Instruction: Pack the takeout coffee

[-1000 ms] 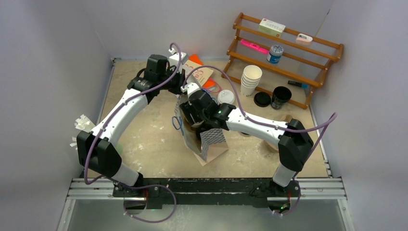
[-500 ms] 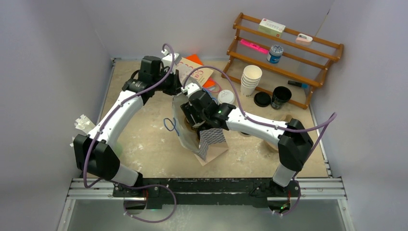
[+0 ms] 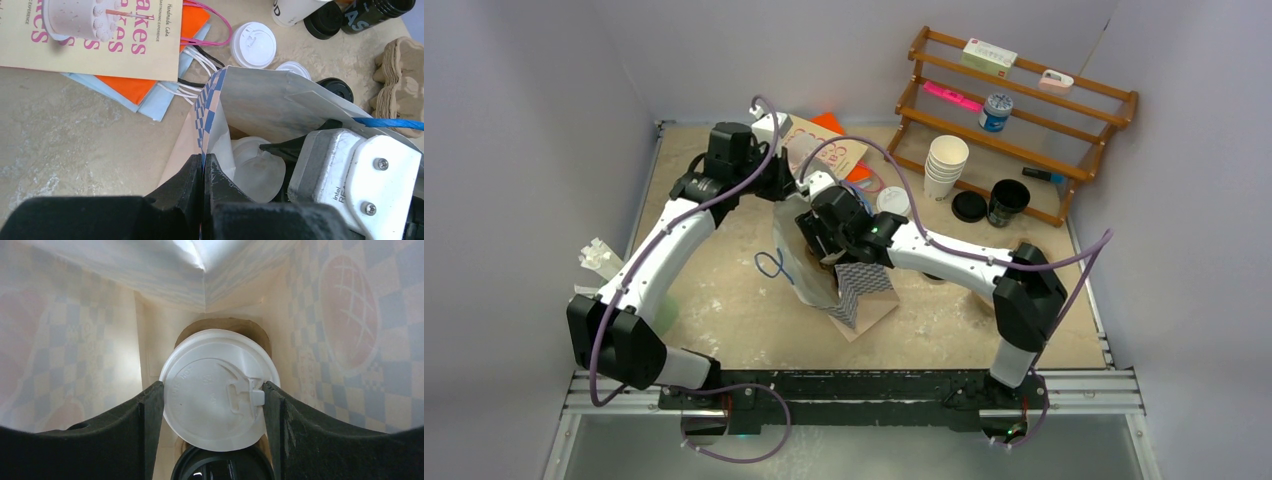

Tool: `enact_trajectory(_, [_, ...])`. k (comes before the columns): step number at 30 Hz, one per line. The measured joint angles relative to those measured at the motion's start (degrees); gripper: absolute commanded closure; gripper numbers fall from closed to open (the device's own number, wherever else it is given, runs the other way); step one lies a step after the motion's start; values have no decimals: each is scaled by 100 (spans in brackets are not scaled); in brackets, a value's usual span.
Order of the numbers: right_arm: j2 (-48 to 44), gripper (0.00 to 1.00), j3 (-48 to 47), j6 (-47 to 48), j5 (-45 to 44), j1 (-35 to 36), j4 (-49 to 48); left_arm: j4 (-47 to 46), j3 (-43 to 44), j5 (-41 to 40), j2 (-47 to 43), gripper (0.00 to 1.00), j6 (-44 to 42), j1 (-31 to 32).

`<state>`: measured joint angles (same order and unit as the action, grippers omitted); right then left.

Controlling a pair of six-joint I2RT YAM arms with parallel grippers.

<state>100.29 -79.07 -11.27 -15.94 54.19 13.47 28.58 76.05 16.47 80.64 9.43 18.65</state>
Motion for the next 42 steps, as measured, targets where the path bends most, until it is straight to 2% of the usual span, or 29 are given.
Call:
enact_trajectory(15, [271, 49, -208, -9, 24, -2, 76, -522, -192, 186, -26, 100, 120, -31])
enact_trajectory(42, [658, 48, -289, -92, 170, -98, -144, -693, -269, 304, -26, 100, 201, -66])
